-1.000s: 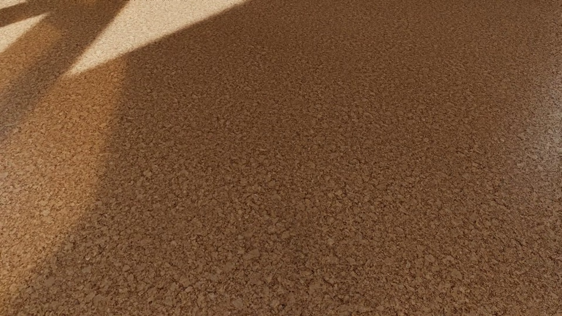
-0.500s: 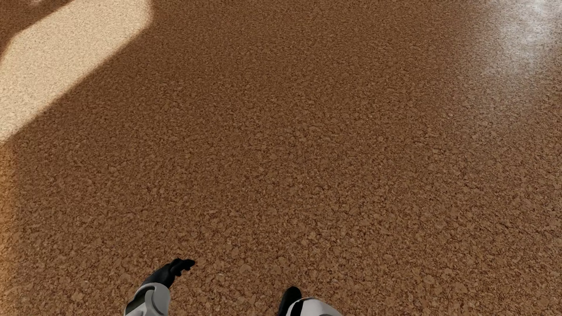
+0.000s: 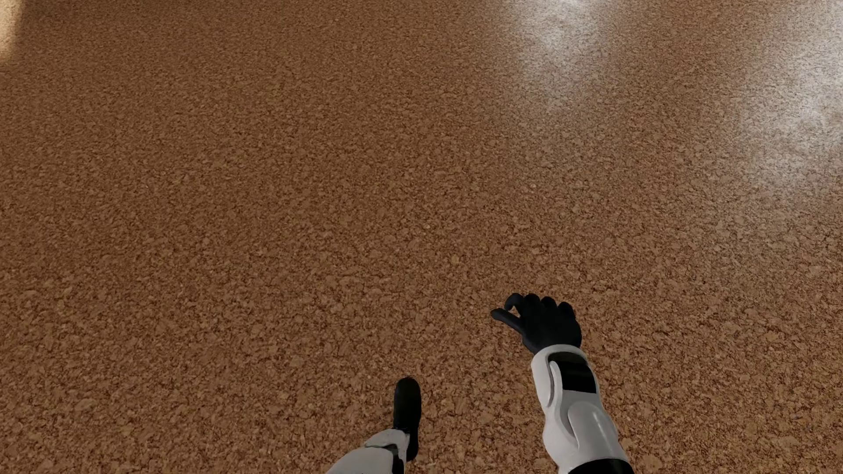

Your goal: Go to the shelves

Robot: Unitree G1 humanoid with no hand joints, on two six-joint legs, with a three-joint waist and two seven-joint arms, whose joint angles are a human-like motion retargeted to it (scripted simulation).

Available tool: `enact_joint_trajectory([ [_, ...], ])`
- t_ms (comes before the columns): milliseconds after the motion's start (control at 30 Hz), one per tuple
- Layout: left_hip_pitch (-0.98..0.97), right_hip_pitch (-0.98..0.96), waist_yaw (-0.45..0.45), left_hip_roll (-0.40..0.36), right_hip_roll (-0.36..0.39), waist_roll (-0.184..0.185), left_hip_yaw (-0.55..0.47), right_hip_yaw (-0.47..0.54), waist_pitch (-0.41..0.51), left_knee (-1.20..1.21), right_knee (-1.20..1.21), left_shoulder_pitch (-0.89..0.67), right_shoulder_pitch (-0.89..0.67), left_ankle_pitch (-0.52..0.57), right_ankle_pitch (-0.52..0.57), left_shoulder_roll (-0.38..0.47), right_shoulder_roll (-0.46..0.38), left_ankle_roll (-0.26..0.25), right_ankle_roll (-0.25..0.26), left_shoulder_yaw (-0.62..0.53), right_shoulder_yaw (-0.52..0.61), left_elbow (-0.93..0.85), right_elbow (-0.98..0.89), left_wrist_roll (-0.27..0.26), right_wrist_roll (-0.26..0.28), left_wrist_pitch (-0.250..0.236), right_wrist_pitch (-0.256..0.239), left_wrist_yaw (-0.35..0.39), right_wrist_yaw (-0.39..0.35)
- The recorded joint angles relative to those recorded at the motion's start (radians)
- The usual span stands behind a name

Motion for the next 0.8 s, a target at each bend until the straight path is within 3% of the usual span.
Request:
enact_joint_trajectory([
  [33, -0.011, 0.034, 0.001, -0.043, 0.000, -0.003, -0.041, -0.003, 0.003, 0.062, 0.016, -0.004, 0.010, 0.014, -0.007, 0.008, -0.002, -0.003, -0.002, 0.012, -0.013, -0.012, 0.014, -0.002, 0.050, -0.003, 0.018, 0.014, -0.011],
  [67, -0.020, 0.070, 0.009, -0.073, 0.001, -0.009, -0.092, 0.002, 0.004, 0.162, 0.049, -0.001, 0.013, 0.033, 0.011, 0.010, 0.001, 0.030, -0.002, 0.037, -0.013, -0.030, 0.065, -0.009, 0.085, -0.003, 0.049, 0.036, 0.000],
  [133, -0.009, 0.114, 0.028, -0.052, -0.013, -0.029, -0.060, 0.026, -0.001, 0.327, 0.145, 0.022, 0.003, 0.117, 0.120, -0.016, 0.010, 0.131, 0.002, 0.116, 0.018, -0.072, 0.240, -0.064, 0.079, 0.003, 0.123, 0.103, 0.052],
  [167, -0.013, 0.096, 0.038, -0.022, -0.023, -0.044, -0.015, 0.031, -0.001, 0.423, 0.254, 0.032, 0.004, 0.047, 0.211, -0.028, 0.020, 0.161, 0.034, 0.153, 0.040, -0.081, 0.346, -0.099, 0.042, 0.005, 0.173, 0.132, 0.079],
  [200, -0.010, 0.037, 0.047, 0.007, -0.042, -0.059, 0.029, 0.024, 0.000, 0.497, 0.423, 0.029, 0.010, -0.029, 0.293, -0.041, 0.026, 0.174, 0.155, 0.181, 0.067, -0.073, 0.443, -0.132, -0.009, 0.015, 0.219, 0.151, 0.109],
  [233, 0.012, -0.048, 0.055, 0.035, -0.074, -0.073, 0.072, -0.001, 0.001, 0.535, 0.613, 0.013, 0.029, -0.090, 0.368, -0.041, 0.028, 0.179, 0.341, 0.185, 0.095, -0.047, 0.520, -0.141, -0.058, 0.032, 0.241, 0.145, 0.155],
  [267, 0.048, -0.147, 0.058, 0.061, -0.136, -0.088, 0.114, -0.045, 0.001, 0.545, 0.783, -0.014, 0.060, -0.138, 0.453, -0.031, 0.026, 0.178, 0.384, 0.169, 0.111, -0.012, 0.554, -0.127, -0.097, 0.053, 0.242, 0.128, 0.176],
  [300, 0.091, -0.251, 0.052, 0.082, -0.213, -0.103, 0.152, -0.087, 0.001, 0.540, 0.910, -0.049, 0.105, -0.175, 0.423, -0.013, 0.024, 0.175, 0.340, 0.140, 0.108, 0.023, 0.550, -0.101, -0.117, 0.073, 0.236, 0.105, 0.170],
  [333, 0.139, -0.352, 0.038, 0.094, -0.279, -0.117, 0.184, -0.120, 0.001, 0.522, 0.994, -0.087, 0.162, -0.203, 0.360, 0.009, 0.028, 0.170, 0.300, 0.097, 0.072, 0.054, 0.517, -0.063, -0.100, 0.066, 0.234, 0.081, 0.132],
  [433, 0.296, -0.606, -0.027, 0.090, -0.407, -0.146, 0.255, -0.188, 0.002, 0.428, 0.985, -0.205, 0.360, -0.265, 0.306, 0.080, 0.030, 0.157, 0.250, -0.028, -0.083, 0.099, 0.375, 0.042, 0.068, 0.016, 0.228, 0.058, 0.040],
  [533, 0.425, -0.760, -0.077, 0.076, -0.437, -0.155, 0.318, -0.276, 0.000, 0.353, 0.603, -0.345, 0.460, -0.332, 0.285, 0.134, 0.042, 0.140, 0.191, -0.071, -0.158, 0.067, 0.338, 0.019, 0.198, -0.031, 0.257, 0.094, 0.030],
  [567, 0.466, -0.762, -0.086, 0.072, -0.427, -0.157, 0.337, -0.333, -0.001, 0.318, 0.375, -0.390, 0.469, -0.347, 0.316, 0.158, 0.045, 0.133, 0.216, -0.079, -0.161, 0.049, 0.362, 0.005, 0.203, -0.042, 0.274, 0.110, 0.041],
  [600, 0.508, -0.745, -0.093, 0.062, -0.386, -0.156, 0.353, -0.355, -0.001, 0.283, 0.112, -0.437, 0.476, -0.361, 0.351, 0.174, 0.049, 0.124, 0.228, -0.083, -0.157, 0.034, 0.386, -0.009, 0.188, -0.038, 0.289, 0.127, 0.054],
  [633, 0.556, -0.752, -0.100, 0.050, -0.337, -0.153, 0.362, -0.306, 0.000, 0.242, -0.079, -0.480, 0.485, -0.370, 0.335, 0.181, 0.049, 0.114, 0.245, -0.087, -0.144, 0.022, 0.410, -0.027, 0.153, -0.032, 0.296, 0.135, 0.089],
  [700, 0.663, -0.776, -0.105, 0.029, -0.274, -0.143, 0.395, -0.218, 0.002, 0.185, -0.153, -0.532, 0.492, -0.394, 0.291, 0.188, 0.029, 0.091, 0.273, -0.084, -0.087, -0.002, 0.450, -0.068, 0.032, -0.034, 0.249, 0.160, 0.171],
  [767, 0.751, -0.787, -0.114, 0.040, -0.251, -0.127, 0.420, -0.224, 0.006, 0.213, 0.016, -0.524, 0.473, -0.386, 0.360, 0.189, 0.034, 0.062, 0.177, -0.092, -0.083, -0.045, 0.459, -0.101, -0.057, -0.049, 0.201, 0.170, 0.231],
  [800, 0.782, -0.768, -0.120, 0.059, -0.252, -0.112, 0.409, -0.243, 0.008, 0.251, 0.076, -0.513, 0.474, -0.336, 0.417, 0.186, 0.057, 0.062, 0.123, -0.117, -0.119, -0.056, 0.439, -0.101, -0.069, -0.061, 0.198, 0.183, 0.218],
])
